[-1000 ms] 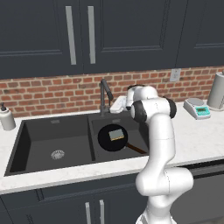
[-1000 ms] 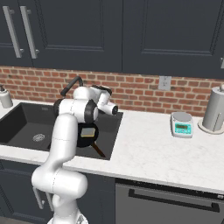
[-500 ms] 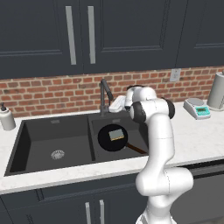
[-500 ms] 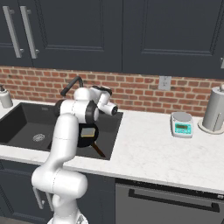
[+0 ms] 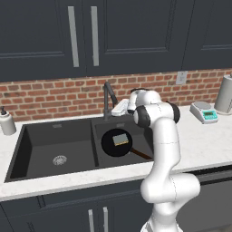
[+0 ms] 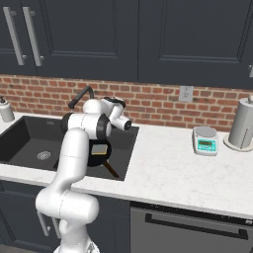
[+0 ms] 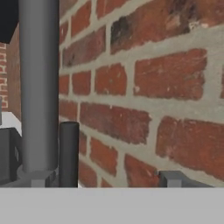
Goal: Pick the pan and sponge and place them into the sink. Then turn on the water.
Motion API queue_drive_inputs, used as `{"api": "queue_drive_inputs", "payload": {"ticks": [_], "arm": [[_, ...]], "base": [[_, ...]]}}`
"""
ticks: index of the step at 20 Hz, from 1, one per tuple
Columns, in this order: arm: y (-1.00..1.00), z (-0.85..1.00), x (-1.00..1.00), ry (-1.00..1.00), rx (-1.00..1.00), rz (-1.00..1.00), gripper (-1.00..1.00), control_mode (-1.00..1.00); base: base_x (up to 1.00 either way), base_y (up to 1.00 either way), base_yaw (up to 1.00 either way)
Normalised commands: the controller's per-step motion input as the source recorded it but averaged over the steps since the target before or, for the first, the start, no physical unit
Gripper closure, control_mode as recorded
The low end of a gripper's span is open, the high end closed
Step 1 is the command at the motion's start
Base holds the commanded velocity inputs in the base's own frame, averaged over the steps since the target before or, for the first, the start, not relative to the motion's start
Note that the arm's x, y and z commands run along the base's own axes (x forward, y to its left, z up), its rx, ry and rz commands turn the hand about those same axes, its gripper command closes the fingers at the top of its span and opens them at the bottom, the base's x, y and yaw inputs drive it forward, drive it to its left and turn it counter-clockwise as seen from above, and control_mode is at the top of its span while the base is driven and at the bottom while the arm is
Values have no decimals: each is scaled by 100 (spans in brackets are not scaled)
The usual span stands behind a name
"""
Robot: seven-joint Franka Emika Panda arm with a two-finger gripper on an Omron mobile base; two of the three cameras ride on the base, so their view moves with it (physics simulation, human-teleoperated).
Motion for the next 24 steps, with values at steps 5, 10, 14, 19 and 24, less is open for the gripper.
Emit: {"api": "queue_drive_inputs", "payload": {"ticks": [5,10,14,19,24], "arm": [[0,0,26,0,0,-3,100,-100],[0,0,26,0,4,-4,100,-100],[-10,0,31,-1,7,-5,100,-100],[-15,0,38,0,7,-7,100,-100],[-18,0,51,0,6,-11,100,-100]], "base": [[0,0,0],[0,0,0],[0,0,0],[0,0,0],[0,0,0]]}}
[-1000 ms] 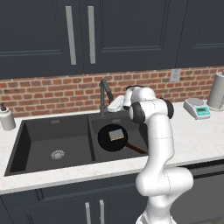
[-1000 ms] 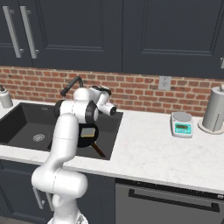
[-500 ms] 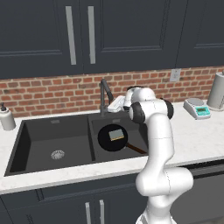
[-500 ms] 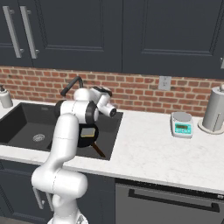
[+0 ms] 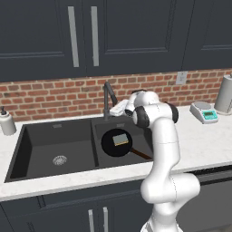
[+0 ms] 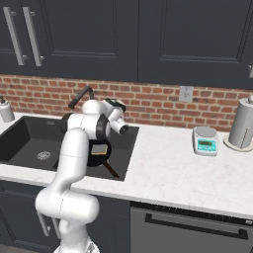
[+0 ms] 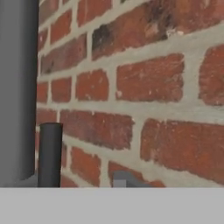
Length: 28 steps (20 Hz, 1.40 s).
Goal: Pick the pan and sponge and place them into the sink. Then turn on the water.
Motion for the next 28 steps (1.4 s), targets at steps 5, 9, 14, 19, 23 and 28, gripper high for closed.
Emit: {"api": "queue_drive_inputs", "payload": {"ticks": [5,9,14,19,23,28], "arm": [[-23,0,58,0,4,-15,100,-100],[-51,0,55,0,6,-16,100,-100],[-90,0,47,0,7,-11,100,-100],[-100,0,37,0,9,-3,100,-100],[-100,-1,34,0,12,0,100,-100],[-100,-8,37,4,8,0,100,-100]], "base": [[0,0,0],[0,0,0],[0,0,0],[0,0,0],[0,0,0],[0,0,0]]}}
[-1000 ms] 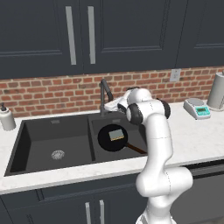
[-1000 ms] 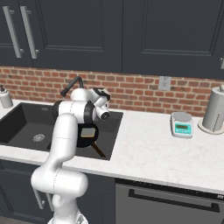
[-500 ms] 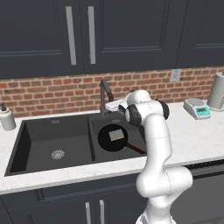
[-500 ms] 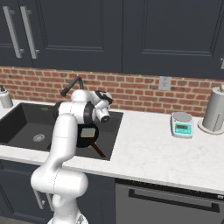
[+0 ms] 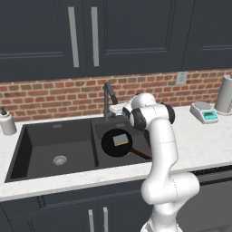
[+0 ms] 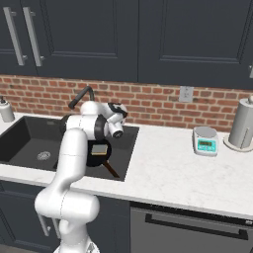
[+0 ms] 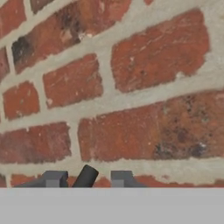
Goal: Pick the pan and sponge and place them into the sink. Then turn on the water.
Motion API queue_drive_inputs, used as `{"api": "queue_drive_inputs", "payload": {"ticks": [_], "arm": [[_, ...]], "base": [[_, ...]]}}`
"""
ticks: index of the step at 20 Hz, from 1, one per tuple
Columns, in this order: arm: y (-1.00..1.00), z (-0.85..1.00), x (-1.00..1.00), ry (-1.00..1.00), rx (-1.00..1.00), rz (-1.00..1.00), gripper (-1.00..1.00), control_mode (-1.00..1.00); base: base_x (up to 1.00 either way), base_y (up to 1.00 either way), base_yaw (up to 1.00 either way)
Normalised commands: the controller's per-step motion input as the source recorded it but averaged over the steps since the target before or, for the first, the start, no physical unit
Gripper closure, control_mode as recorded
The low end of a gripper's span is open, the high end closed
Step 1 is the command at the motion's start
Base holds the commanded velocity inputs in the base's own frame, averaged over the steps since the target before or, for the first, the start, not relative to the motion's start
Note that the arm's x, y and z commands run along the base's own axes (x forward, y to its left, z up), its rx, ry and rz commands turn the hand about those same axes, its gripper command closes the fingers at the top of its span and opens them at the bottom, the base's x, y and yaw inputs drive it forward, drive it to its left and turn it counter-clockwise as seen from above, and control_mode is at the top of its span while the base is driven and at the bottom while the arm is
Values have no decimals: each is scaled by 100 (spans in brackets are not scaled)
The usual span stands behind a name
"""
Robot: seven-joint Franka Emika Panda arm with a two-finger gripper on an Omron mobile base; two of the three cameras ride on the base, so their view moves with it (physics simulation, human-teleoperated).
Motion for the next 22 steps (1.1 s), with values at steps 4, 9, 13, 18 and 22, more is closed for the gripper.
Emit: {"api": "queue_drive_inputs", "payload": {"ticks": [4,9,13,18,22], "arm": [[-100,-13,37,7,4,0,100,-100],[-100,-9,27,5,6,0,100,-100],[-100,-17,15,3,5,0,100,-100],[-100,-3,5,1,17,0,100,-100],[-100,32,-5,0,38,4,100,-100]], "base": [[0,0,0],[0,0,0],[0,0,0],[0,0,0],[0,0,0]]}}
